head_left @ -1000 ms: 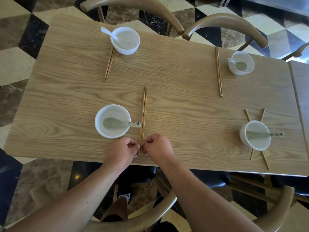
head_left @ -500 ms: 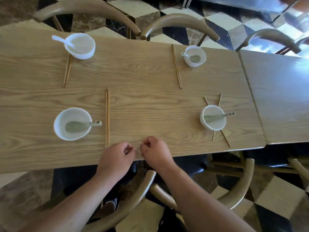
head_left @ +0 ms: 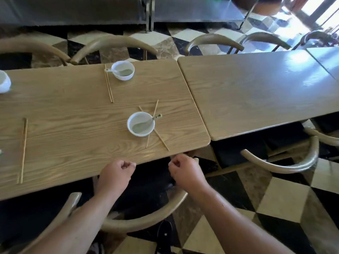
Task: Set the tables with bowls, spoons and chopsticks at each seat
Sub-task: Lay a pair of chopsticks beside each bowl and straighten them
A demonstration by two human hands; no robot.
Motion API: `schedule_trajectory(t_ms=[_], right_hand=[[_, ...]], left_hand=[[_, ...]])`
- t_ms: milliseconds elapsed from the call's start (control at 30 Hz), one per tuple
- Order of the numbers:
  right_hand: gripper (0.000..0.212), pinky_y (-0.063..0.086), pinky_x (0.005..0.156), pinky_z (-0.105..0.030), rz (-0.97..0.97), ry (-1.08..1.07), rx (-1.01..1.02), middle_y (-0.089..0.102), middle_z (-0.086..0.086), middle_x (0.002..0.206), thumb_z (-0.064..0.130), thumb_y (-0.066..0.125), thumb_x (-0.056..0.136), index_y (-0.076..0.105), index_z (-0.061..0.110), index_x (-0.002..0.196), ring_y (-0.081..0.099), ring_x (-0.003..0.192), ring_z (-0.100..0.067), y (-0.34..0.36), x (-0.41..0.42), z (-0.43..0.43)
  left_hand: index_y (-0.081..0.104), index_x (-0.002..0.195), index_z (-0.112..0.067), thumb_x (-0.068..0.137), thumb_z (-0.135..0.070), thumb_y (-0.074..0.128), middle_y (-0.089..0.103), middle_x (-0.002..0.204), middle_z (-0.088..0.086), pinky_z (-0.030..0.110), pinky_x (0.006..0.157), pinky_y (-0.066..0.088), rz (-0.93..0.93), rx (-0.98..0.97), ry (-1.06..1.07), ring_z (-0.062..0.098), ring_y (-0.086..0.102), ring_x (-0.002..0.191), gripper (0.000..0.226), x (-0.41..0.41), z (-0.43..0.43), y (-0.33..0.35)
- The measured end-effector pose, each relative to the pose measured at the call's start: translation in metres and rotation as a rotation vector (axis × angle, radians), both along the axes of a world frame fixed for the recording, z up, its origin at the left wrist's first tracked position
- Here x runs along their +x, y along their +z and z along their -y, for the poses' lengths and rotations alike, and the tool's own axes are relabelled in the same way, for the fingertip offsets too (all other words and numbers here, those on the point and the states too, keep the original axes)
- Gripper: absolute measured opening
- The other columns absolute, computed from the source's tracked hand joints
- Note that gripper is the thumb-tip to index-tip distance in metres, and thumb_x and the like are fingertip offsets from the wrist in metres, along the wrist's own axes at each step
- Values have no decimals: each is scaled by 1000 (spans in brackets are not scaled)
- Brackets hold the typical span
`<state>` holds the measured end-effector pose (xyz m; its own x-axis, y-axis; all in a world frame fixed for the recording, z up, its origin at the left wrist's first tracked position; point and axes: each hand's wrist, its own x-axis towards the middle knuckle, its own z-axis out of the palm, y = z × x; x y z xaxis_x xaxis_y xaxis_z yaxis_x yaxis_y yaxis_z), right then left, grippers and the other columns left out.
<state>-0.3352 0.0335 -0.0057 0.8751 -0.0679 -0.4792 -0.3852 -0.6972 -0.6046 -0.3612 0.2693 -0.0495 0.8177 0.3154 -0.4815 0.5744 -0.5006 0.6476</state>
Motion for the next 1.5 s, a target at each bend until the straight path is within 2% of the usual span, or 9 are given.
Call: schedule_trajectory(t_ms=[333, 500, 833, 900, 1000, 1133, 1200, 1333, 1500], right_hand=[[16, 46, 52, -22, -37, 4, -18, 74, 5, 75, 34, 64, 92, 68, 25, 80, 69, 64, -7, -2, 23, 45], [15, 64, 71, -39, -60, 52, -35, 75, 1, 82, 31, 65, 94, 68, 21, 83, 74, 77, -19, -7, 45, 23], [3, 63, 86, -48, -127, 140, -103, 73, 5, 87, 33, 62, 94, 66, 33, 94, 71, 84, -21, -53, 98, 3], [13, 61, 79, -42, -135, 170, -105, 72, 4, 84, 35, 61, 95, 66, 33, 106, 70, 80, -21, -67, 110, 6], [31, 42, 55, -29, -70, 345, -189, 65, 7, 87, 36, 63, 101, 59, 24, 129, 63, 75, -18, -90, 129, 4], [13, 49, 65, -36, -24, 537, -244, 62, -2, 95, 27, 55, 107, 53, 18, 115, 64, 82, -29, -103, 152, -2], [4, 46, 65, -35, -38, 545, -239, 59, 0, 86, 21, 53, 106, 50, 19, 106, 61, 79, -30, -107, 159, -3], [5, 41, 61, -32, -94, 441, -170, 54, 6, 75, 19, 57, 99, 52, 20, 98, 56, 71, -23, -108, 173, 7], [10, 43, 56, -29, -137, 250, -108, 62, 5, 82, 15, 58, 93, 62, 15, 102, 59, 72, -15, -104, 192, 23]], left_hand=[[76, 84, -35, 96, -51, 70, 75, 66, -18, 32, 61, 55, 4, -18, 86, 11, 75, 67, 21, 23, 37, 7], [76, 86, -31, 97, -48, 69, 77, 76, -7, 39, 71, 60, 20, -61, 75, 18, 74, 75, 21, 55, 39, -13], [76, 85, -29, 93, -47, 76, 77, 78, -6, 39, 74, 60, -48, -53, 173, 22, 75, 77, 20, 92, 43, -43], [76, 92, -28, 92, -49, 77, 78, 85, -7, 37, 75, 58, -83, -41, 192, 21, 76, 83, 21, 98, 50, -47], [74, 94, -27, 92, -50, 78, 78, 87, -9, 36, 75, 58, -116, 29, 220, 19, 76, 82, 23, 108, 60, -51], [73, 80, -30, 97, -45, 75, 75, 69, -7, 33, 63, 56, -132, 96, 219, 16, 73, 68, 22, 117, 79, -57], [73, 79, -31, 98, -43, 73, 74, 67, -8, 30, 55, 50, -164, 136, 190, 13, 71, 64, 23, 122, 88, -59], [66, 72, -32, 94, -47, 74, 70, 66, -11, 25, 50, 36, -244, 184, 147, 6, 63, 61, 27, 132, 111, -61], [69, 72, -27, 92, -48, 73, 74, 68, -8, 28, 55, 40, -270, 139, 157, 14, 68, 67, 29, 139, 137, -64]])
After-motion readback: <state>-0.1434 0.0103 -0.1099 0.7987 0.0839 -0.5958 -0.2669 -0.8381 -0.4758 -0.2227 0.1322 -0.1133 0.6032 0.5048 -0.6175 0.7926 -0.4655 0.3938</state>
